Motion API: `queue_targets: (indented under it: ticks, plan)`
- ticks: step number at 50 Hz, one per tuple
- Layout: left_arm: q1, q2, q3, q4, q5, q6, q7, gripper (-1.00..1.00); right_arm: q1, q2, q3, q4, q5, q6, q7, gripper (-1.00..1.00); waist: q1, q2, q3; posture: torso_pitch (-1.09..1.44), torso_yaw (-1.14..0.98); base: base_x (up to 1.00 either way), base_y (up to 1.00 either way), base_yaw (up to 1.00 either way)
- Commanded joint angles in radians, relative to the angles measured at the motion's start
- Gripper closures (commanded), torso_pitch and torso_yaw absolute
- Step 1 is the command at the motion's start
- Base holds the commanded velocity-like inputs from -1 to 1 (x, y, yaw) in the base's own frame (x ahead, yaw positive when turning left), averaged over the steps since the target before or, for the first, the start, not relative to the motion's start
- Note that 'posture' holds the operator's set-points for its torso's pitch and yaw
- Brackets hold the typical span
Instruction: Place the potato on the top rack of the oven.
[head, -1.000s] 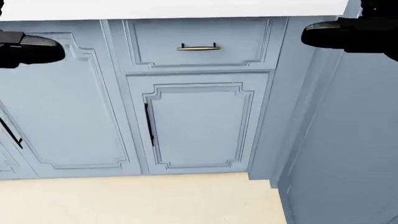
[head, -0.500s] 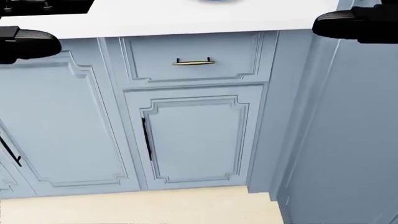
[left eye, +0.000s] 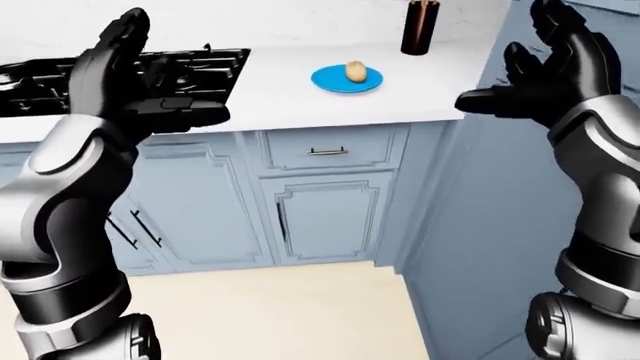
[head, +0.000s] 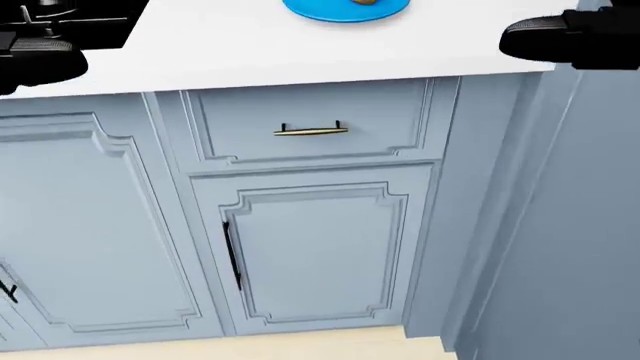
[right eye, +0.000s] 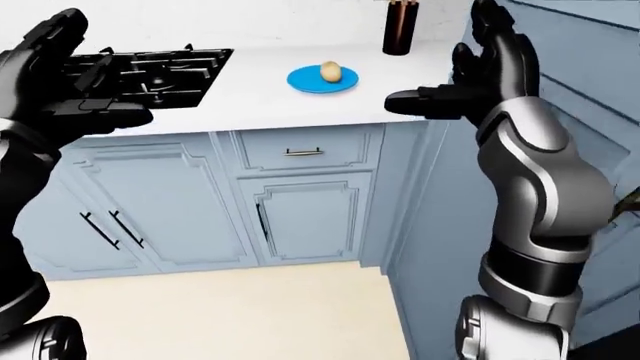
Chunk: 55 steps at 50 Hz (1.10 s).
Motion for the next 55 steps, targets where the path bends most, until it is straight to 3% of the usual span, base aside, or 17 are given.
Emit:
queue_targets:
  ticks: [1,3,10,13,15,16,17,25,29,30,32,39,44,46,49,53,55]
  plan:
    - [-0.021,0.011,0.014,-0.016,-0.001,-0.021,0.007,-1.00,-0.027,-0.011,-0.002,-0.025,0.006,-0.022,0.003,-1.00,0.005,0.006,-0.030,0.00,0.00,0.48,0.00,0.00]
    - [-0.019,0.012,0.012,-0.013,0.000,-0.026,0.006,-1.00,-0.028,-0.012,-0.002,-0.025,0.006,-0.020,0.003,-1.00,0.005,0.018,0.000,0.00,0.00,0.47,0.00,0.00]
    - [-0.014,0.008,0.013,0.007,0.004,-0.032,0.010,-1.00,-0.028,-0.013,0.001,-0.023,0.005,-0.018,0.006,-1.00,0.036,-0.035,-0.013,0.00,0.00,0.47,0.00,0.00]
    - [-0.009,0.004,0.026,0.002,-0.021,-0.035,0.008,-1.00,-0.029,-0.011,0.001,-0.020,0.003,-0.021,0.006,-1.00,0.044,-0.076,-0.023,0.00,0.00,0.47,0.00,0.00]
    - [-0.004,0.010,0.013,0.015,-0.006,-0.049,0.007,-1.00,-0.027,-0.011,0.000,-0.024,0.003,-0.017,0.005,-1.00,0.041,-0.134,-0.041,0.00,0.00,0.47,0.00,0.00]
    - [-0.006,0.010,0.011,0.011,-0.006,-0.045,0.010,-1.00,-0.025,-0.012,0.006,-0.022,-0.003,-0.022,0.008,-1.00,0.034,-0.105,-0.024,0.00,0.00,0.46,0.00,0.00]
    - [-0.001,0.021,-0.005,0.007,0.018,-0.054,0.003,-1.00,-0.025,-0.009,0.006,-0.018,-0.003,-0.023,0.010,-1.00,0.041,-0.125,-0.010,0.00,0.00,0.47,0.00,0.00]
    - [-0.011,0.017,0.022,-0.003,-0.014,-0.039,0.008,-1.00,-0.027,-0.008,0.008,-0.016,-0.020,-0.029,0.008,-1.00,0.008,-0.070,-0.018,0.00,0.00,0.43,0.00,0.00]
    - [-0.013,0.022,0.025,-0.005,-0.023,-0.040,0.015,-1.00,-0.032,-0.007,0.003,-0.015,-0.021,-0.026,0.008,-1.00,0.007,0.020,-0.048,0.00,0.00,0.30,0.00,0.00]
    - [-0.014,0.025,0.028,-0.006,-0.028,-0.037,0.016,-1.00,-0.030,-0.005,0.006,-0.015,-0.021,-0.028,0.009,-1.00,0.009,0.002,-0.046,0.00,0.00,0.30,0.00,0.00]
    - [-0.008,0.026,0.023,-0.002,-0.026,-0.045,0.016,-1.00,-0.030,-0.005,0.006,-0.012,-0.023,-0.031,0.011,-1.00,0.013,0.014,-0.018,0.00,0.00,0.30,0.00,0.00]
    - [-0.011,0.023,0.014,0.006,-0.011,-0.051,0.018,-1.00,-0.032,-0.005,0.006,-0.006,-0.023,-0.035,0.011,-1.00,0.031,-0.038,-0.027,0.00,0.00,0.30,0.00,0.00]
    - [-0.007,0.018,0.012,0.011,-0.001,-0.060,0.011,-1.00,-0.027,-0.002,0.011,-0.006,-0.033,-0.039,0.013,-1.00,0.039,-0.110,-0.054,0.00,0.00,0.30,0.00,0.00]
    - [-0.004,0.015,0.011,0.014,0.002,-0.060,0.010,-1.00,-0.030,-0.003,0.011,-0.007,-0.036,-0.037,0.013,-1.00,0.034,-0.122,-0.022,0.00,0.00,0.30,0.00,0.00]
    - [-0.007,0.017,0.017,0.018,-0.001,-0.062,0.005,-1.00,-0.031,-0.005,0.014,-0.006,-0.049,-0.041,0.013,-1.00,0.022,-0.106,-0.038,0.00,0.00,0.15,0.00,0.00]
    - [-0.011,0.021,0.022,0.006,-0.013,-0.047,0.016,-1.00,-0.033,-0.006,0.010,-0.005,-0.057,-0.048,0.018,-1.00,0.016,-0.088,0.000,0.00,0.00,0.01,0.00,0.00]
    - [-0.012,0.024,0.022,0.007,-0.016,-0.048,0.017,-1.00,-0.030,-0.006,0.015,0.002,-0.065,-0.053,0.021,-1.00,0.015,-0.053,-0.006,0.00,0.00,-0.05,0.00,0.00]
